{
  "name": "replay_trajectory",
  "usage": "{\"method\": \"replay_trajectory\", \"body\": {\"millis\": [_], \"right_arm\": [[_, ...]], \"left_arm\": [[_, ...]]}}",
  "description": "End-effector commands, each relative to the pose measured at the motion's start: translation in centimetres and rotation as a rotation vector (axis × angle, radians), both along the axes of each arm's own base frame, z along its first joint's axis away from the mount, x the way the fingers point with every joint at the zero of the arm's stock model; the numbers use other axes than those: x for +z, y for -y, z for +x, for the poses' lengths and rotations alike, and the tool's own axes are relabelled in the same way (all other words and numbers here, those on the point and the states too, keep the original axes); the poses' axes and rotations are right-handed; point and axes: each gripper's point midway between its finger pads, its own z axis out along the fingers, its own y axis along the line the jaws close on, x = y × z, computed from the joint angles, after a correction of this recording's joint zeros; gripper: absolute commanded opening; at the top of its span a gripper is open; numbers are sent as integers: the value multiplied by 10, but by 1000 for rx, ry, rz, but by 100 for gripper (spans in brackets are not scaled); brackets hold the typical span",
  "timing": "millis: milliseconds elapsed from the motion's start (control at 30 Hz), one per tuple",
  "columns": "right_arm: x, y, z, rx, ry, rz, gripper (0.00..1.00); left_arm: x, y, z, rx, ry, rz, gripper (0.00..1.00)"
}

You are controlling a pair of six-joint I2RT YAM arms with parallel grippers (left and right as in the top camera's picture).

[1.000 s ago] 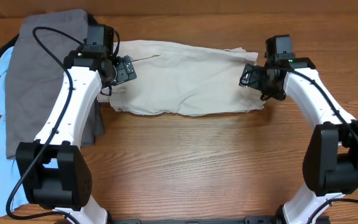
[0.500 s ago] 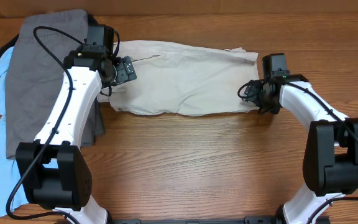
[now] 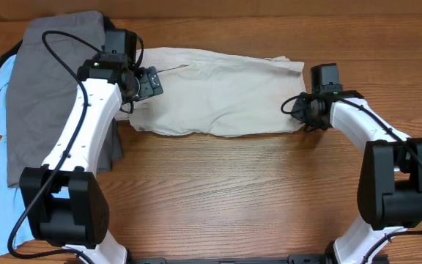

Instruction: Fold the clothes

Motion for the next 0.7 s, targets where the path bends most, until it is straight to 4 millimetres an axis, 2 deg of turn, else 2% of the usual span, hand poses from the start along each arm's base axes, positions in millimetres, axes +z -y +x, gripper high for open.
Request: {"method": "replay_trajectory", "body": {"millis": [0, 133, 233, 433, 567, 600, 667], "right_arm": [[-7, 30, -7, -92, -43, -1, 4], [-4, 70, -17, -183, -75, 19, 4], [-2, 88, -20, -152, -68, 64, 4], [4, 82, -23, -35, -44, 191, 4], [24, 81, -18, -7, -36, 178, 4], [31, 81, -16, -5, -28, 177, 6], [57, 84, -6, 10, 7, 163, 23]], "left_arm": [[5, 9, 4, -34, 16, -6, 100], [5, 13, 4, -42, 17, -7, 100], [5, 16, 4, -48, 19, -7, 100], [5, 22, 4, -63, 22, -8, 100], [5, 27, 3, -76, 17, -35, 100], [4, 28, 3, -79, 14, -42, 100], [4, 30, 2, -82, 9, -55, 100]]}}
